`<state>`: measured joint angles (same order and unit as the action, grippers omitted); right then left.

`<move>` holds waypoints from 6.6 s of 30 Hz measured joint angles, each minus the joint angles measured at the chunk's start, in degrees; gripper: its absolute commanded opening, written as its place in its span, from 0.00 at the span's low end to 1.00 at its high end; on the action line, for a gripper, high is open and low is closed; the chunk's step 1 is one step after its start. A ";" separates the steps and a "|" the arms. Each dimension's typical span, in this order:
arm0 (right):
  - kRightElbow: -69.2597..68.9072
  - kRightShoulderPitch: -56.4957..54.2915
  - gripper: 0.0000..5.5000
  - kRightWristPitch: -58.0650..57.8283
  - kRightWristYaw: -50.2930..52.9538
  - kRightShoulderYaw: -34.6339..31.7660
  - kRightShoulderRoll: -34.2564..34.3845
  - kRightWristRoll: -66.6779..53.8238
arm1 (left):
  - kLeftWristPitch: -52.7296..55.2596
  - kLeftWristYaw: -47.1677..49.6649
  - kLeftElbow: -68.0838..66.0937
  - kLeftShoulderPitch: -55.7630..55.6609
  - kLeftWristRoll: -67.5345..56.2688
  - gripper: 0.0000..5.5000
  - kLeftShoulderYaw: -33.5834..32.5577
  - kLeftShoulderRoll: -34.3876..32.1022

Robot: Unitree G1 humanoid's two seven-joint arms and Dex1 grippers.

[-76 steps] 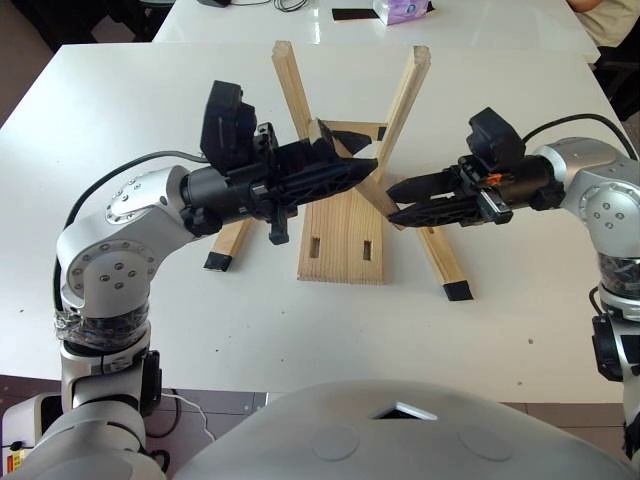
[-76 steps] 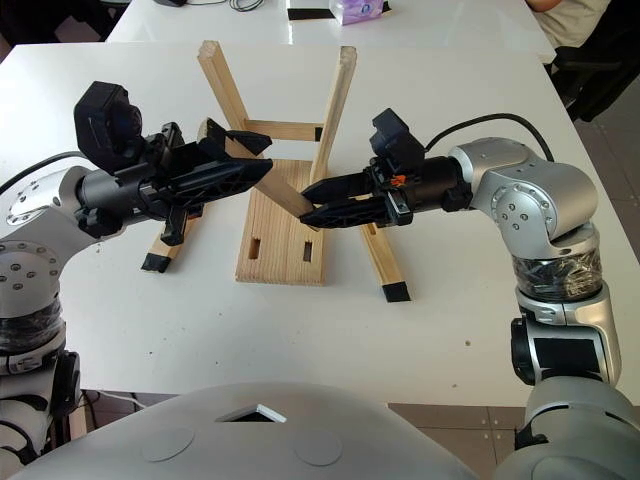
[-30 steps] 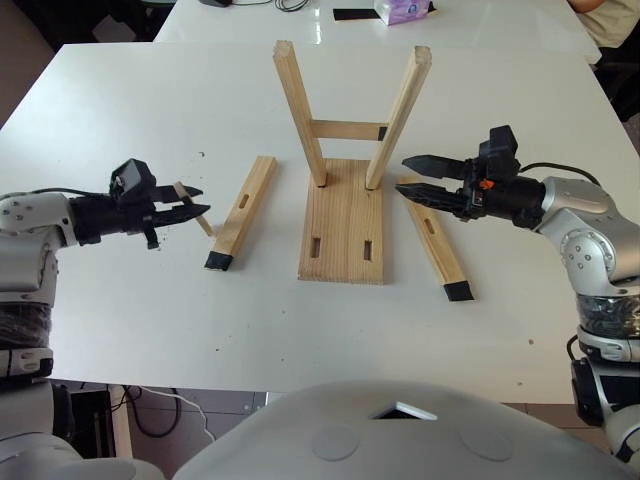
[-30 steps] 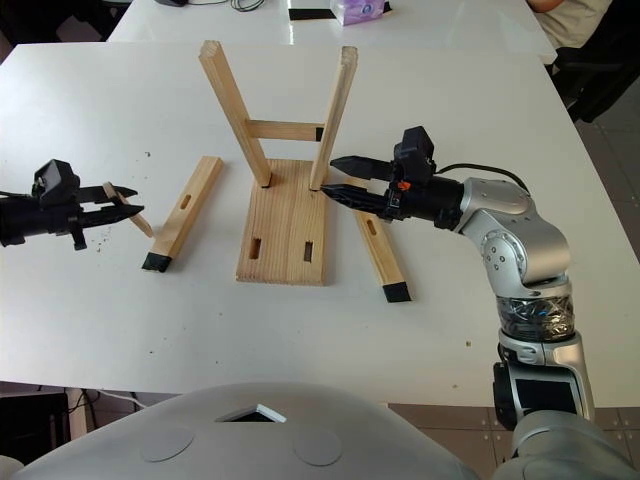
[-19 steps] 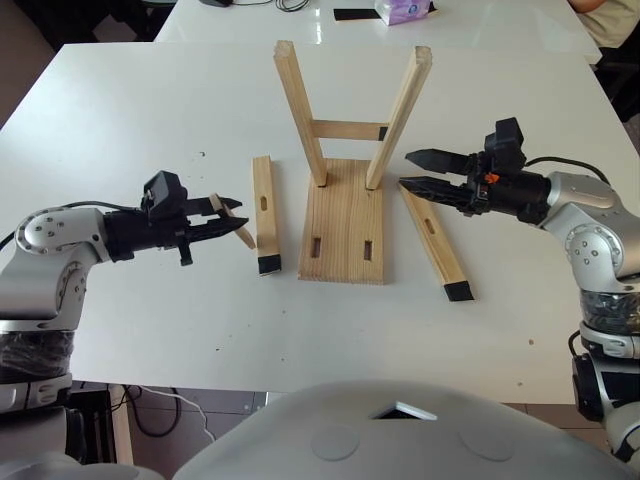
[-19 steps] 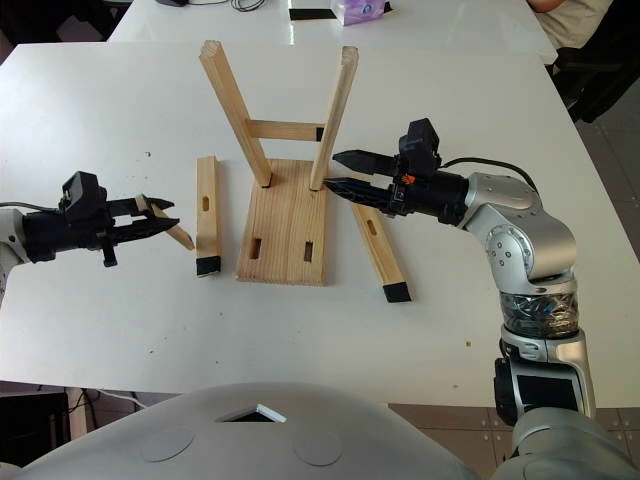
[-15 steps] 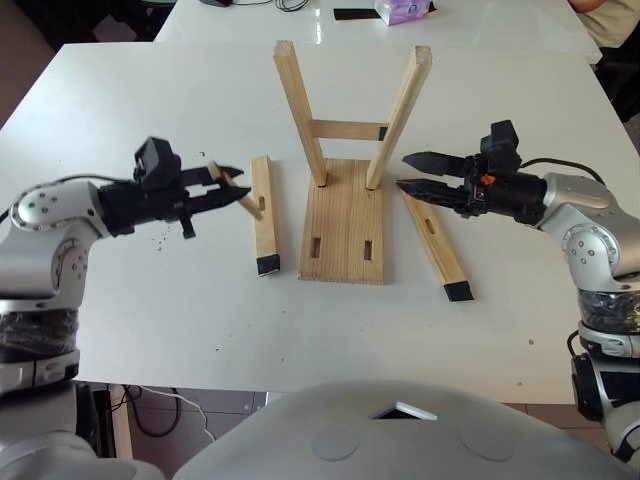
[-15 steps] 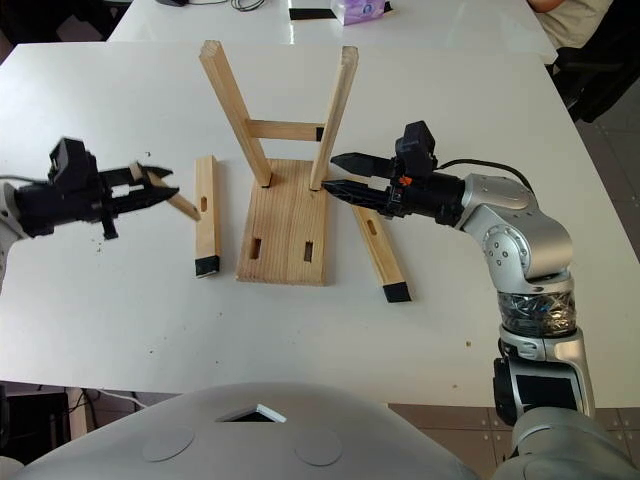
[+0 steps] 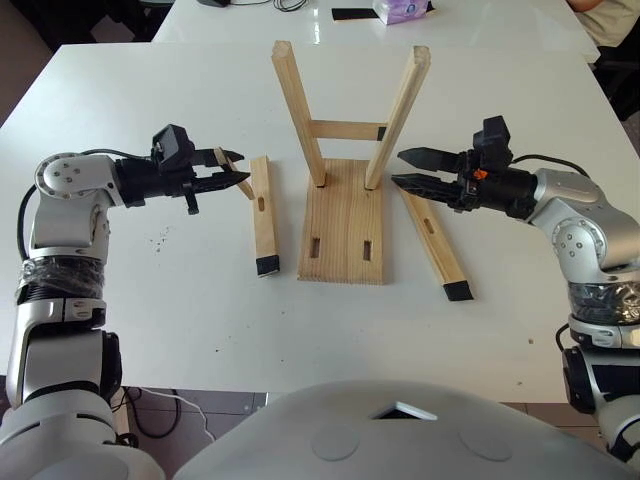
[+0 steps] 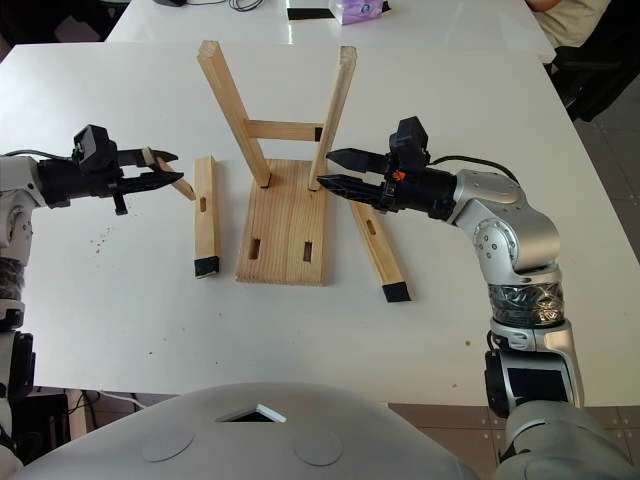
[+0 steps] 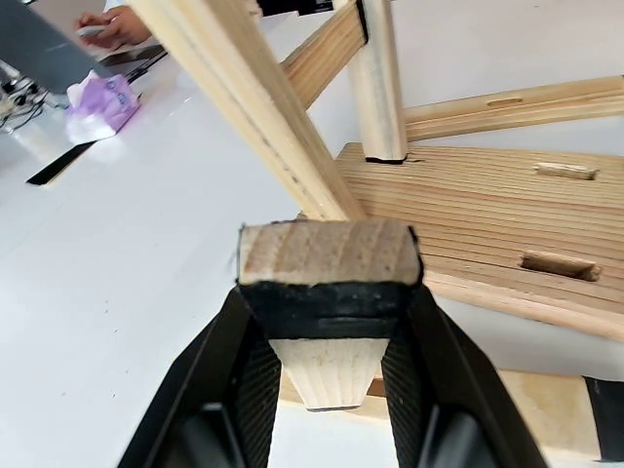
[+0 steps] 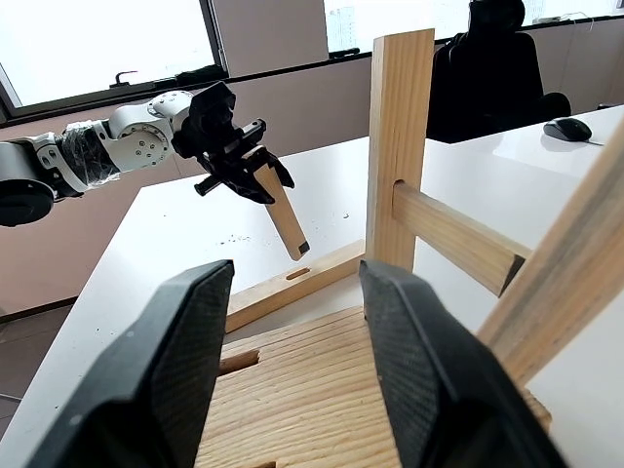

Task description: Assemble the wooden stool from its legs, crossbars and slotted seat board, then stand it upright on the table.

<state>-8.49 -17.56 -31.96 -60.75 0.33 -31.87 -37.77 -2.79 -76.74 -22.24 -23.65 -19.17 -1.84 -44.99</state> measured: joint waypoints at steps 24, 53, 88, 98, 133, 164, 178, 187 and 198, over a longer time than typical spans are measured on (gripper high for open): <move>2.19 0.40 0.43 0.88 -0.31 0.99 1.24 1.93 | -2.20 -2.73 -1.29 -0.20 1.07 0.24 1.59 2.01; -0.71 3.14 0.43 0.84 3.13 1.45 3.75 1.88 | -0.39 -8.48 -7.10 -2.95 0.09 0.24 6.29 2.41; -2.77 6.76 0.43 2.37 8.96 -0.13 7.87 1.69 | 3.77 -3.40 -18.12 -7.94 1.64 0.43 5.46 4.31; -7.19 14.20 0.43 2.72 13.06 -1.62 9.56 0.55 | 16.41 2.55 12.36 10.20 -6.89 0.46 -9.30 -3.04; -4.52 10.59 0.43 3.37 18.79 -0.15 14.10 1.89 | 22.65 81.19 43.91 2.74 0.82 0.46 -9.84 41.78; -8.02 14.31 0.43 2.17 20.25 -0.83 13.57 0.24 | 51.03 97.96 54.03 16.61 -2.09 0.46 -25.19 42.61; -8.04 15.18 0.43 3.46 20.02 0.39 13.42 2.04 | 86.17 90.38 64.13 16.56 -9.84 0.70 -11.96 46.72; -4.49 11.47 0.43 3.46 17.54 1.55 12.25 2.85 | 88.29 90.52 62.48 16.90 -3.74 0.70 -9.98 48.64; -2.77 11.36 0.43 4.46 17.34 3.10 13.40 4.33 | 86.06 91.73 52.60 14.47 3.40 0.70 -6.55 48.65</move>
<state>-11.26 -6.19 -27.50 -43.41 3.42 -18.46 -33.44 83.27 14.98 30.36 -9.18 -15.77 -8.40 3.67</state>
